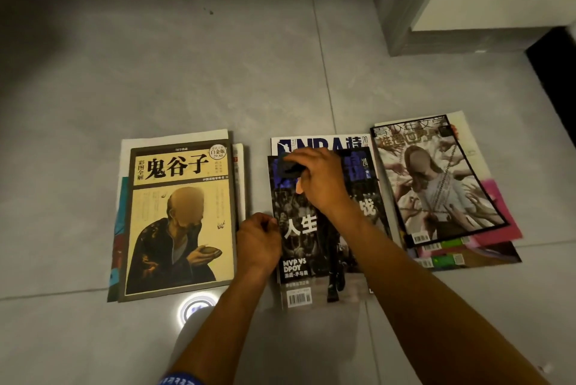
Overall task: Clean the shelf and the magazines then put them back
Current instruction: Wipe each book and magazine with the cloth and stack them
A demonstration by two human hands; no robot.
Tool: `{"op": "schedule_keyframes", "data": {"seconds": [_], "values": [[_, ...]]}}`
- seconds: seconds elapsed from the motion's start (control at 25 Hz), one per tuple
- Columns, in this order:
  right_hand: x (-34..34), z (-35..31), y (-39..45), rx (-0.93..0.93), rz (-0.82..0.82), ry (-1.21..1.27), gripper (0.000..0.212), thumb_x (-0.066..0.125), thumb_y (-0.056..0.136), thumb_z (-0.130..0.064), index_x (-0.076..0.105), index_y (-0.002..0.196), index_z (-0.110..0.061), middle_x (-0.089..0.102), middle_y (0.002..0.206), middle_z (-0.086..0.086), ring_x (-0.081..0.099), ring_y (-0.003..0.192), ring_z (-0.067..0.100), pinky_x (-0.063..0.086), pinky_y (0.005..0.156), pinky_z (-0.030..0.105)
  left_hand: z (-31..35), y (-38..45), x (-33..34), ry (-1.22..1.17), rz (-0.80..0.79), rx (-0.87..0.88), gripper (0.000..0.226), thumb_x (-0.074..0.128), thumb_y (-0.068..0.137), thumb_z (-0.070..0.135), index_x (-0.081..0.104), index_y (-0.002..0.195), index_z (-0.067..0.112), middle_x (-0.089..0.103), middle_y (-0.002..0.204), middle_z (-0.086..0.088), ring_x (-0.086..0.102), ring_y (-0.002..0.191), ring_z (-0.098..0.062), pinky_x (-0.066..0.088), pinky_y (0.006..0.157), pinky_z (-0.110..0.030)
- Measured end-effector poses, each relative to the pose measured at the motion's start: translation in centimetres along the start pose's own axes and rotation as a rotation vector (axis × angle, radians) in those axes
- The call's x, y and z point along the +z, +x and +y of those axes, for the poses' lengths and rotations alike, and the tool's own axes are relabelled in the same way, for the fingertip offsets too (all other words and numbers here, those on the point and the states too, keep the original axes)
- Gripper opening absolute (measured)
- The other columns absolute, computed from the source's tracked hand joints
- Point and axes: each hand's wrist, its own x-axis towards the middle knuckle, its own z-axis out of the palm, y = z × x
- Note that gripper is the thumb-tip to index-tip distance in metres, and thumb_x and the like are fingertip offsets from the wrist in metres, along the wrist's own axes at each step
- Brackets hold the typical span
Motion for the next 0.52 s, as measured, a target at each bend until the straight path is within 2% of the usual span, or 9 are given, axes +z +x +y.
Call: {"op": "schedule_keyframes", "data": {"seconds": [0.08, 0.2, 0.32, 0.4, 0.52], "values": [[0.0, 0.5, -3.8, -0.024, -0.024, 0.066, 0.05, 0.06, 0.077, 0.011, 0.069, 0.115, -0.02, 0.066, 0.121, -0.002, 0.053, 0.114, 0.023, 0.04, 0.101, 0.049, 0.2, -0.3, 0.1, -0.009, -0.017, 0.002, 0.014, 0.054, 0.096, 0.01, 0.067, 0.092, 0.01, 0.065, 0.088, -0.002, 0.06, 0.083, -0.016, 0.045, 0.075, -0.025], [-0.5, 1.7, -14.0, -0.195, -0.105, 0.027, 0.045, 0.052, 0.081, -0.004, 0.067, 0.117, -0.027, 0.063, 0.124, -0.009, 0.046, 0.117, 0.012, 0.04, 0.1, 0.04, 0.4, -0.5, 0.4, -0.034, -0.038, -0.011, 0.017, 0.053, 0.096, 0.01, 0.064, 0.085, 0.016, 0.064, 0.086, -0.001, 0.06, 0.082, -0.015, 0.045, 0.071, -0.024], [-0.8, 2.5, -20.7, -0.326, -0.154, -0.055, 0.056, 0.075, 0.066, -0.003, 0.069, 0.113, -0.034, 0.063, 0.121, -0.017, 0.046, 0.117, 0.008, 0.042, 0.1, 0.034, 0.3, -0.4, 0.2, 0.041, 0.02, 0.036, 0.017, 0.054, 0.096, 0.009, 0.062, 0.082, 0.015, 0.061, 0.08, 0.001, 0.056, 0.075, -0.01, 0.039, 0.06, -0.018], [-1.1, 3.0, -19.2, -0.275, -0.134, -0.048, 0.06, 0.081, 0.06, 0.004, 0.072, 0.108, -0.031, 0.066, 0.118, -0.014, 0.047, 0.116, 0.008, 0.039, 0.102, 0.031, 0.1, -0.4, 0.2, 0.05, 0.015, 0.047, 0.016, 0.053, 0.096, 0.01, 0.062, 0.083, 0.015, 0.06, 0.078, 0.003, 0.055, 0.074, -0.009, 0.037, 0.058, -0.016], [-2.1, 3.5, -10.6, -0.04, -0.03, 0.038, 0.053, 0.067, 0.072, 0.014, 0.07, 0.113, -0.019, 0.067, 0.121, -0.002, 0.051, 0.116, 0.022, 0.045, 0.099, 0.045, 0.3, -0.5, 0.3, 0.042, -0.02, 0.03, 0.013, 0.053, 0.097, 0.013, 0.061, 0.088, 0.014, 0.059, 0.079, 0.005, 0.054, 0.072, -0.004, 0.036, 0.056, -0.013]]}}
